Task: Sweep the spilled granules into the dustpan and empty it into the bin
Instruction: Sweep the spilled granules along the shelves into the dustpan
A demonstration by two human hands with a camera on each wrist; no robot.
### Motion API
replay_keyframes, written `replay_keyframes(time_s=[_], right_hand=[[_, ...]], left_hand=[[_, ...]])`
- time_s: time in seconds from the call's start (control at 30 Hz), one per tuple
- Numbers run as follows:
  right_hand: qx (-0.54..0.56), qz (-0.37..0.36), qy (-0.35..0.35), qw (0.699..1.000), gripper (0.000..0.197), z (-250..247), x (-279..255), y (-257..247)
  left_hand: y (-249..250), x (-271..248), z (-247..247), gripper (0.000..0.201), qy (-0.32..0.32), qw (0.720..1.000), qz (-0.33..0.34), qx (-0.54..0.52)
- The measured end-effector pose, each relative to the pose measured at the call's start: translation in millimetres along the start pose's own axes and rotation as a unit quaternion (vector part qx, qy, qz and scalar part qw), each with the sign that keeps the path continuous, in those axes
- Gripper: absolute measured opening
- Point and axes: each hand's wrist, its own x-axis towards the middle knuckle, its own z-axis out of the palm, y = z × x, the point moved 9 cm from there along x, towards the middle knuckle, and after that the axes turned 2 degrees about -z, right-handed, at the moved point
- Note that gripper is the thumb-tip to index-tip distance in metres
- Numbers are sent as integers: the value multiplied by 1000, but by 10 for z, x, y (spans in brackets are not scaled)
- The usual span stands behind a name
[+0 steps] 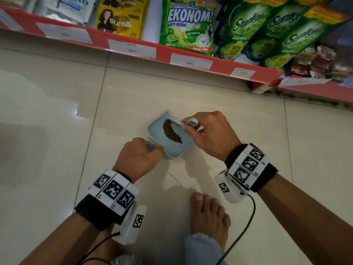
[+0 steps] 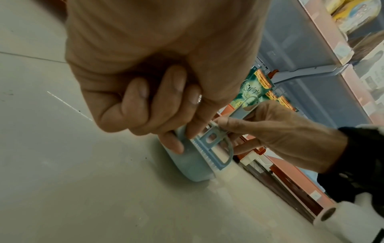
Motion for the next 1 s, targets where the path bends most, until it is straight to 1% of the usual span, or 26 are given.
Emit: replay_keyframes(time_s=[0.07,0.1,0.17,0.2,0.27,0.33,0.4,0.43,0.47,0.53,0.6,0.67,0.73,0.77,0.83,0.87,0.9,0.93,1.0], right_hand=[[40,6,62,997,25,-122,-11,16],[32,1,91,995,25,-192,-9,17],[-21,-8,128,991,24,-297,6,26],[-51,-5,133,990,24,-323,18,41],[-96,5,114,989,23,-286,35,70],[-121,-2,64,991,24,-140,32,45],[-90,-21,19,996,27,10,6,-15],[-56,-23,16,998,27,37,-11,-38],[-21,-22,32,999,27,19,-23,-51],[12,-18,88,996,27,-91,-35,-47],[-5,-15,124,992,26,-196,-29,-37],[-62,-12,124,990,25,-233,-7,-31],[-121,-4,86,989,24,-157,15,-26],[-125,-5,60,990,25,-84,15,-30],[-75,-11,25,997,26,35,-7,-49],[-34,-10,28,999,27,44,-22,-60],[-5,-9,46,999,28,17,-33,-65],[5,-10,71,997,28,-34,-37,-62],[-18,-14,110,994,25,-131,-38,-65]], left_hand=[[-13,-3,0,45,-4,1000,-1,1],[-19,-8,-2,44,-5,1000,-2,2],[-20,-20,-5,44,-6,1000,-3,1],[-20,-28,-9,44,-5,1000,-4,0],[-13,-42,-18,44,-6,1000,-5,2],[-10,-44,-24,43,-9,1000,-6,7],[-10,-46,-32,42,-11,1000,-10,7],[-9,-52,-37,42,-13,1000,-10,7],[-10,-57,-39,41,-14,1000,-9,8],[-15,-66,-45,41,-13,1000,-7,10],[-22,-73,-51,43,-9,1000,-6,15],[-28,-74,-53,45,-7,1000,-7,19],[-29,-71,-49,46,-9,1000,-5,20],[-29,-68,-46,46,-10,1000,-4,20],[-32,-64,-49,45,-11,1000,-5,21],[-36,-64,-51,44,-11,1000,-6,23],[-40,-65,-51,44,-12,1000,-7,26],[-46,-64,-51,43,-12,1000,-8,28],[-66,-63,-50,42,-14,1000,-9,26]])
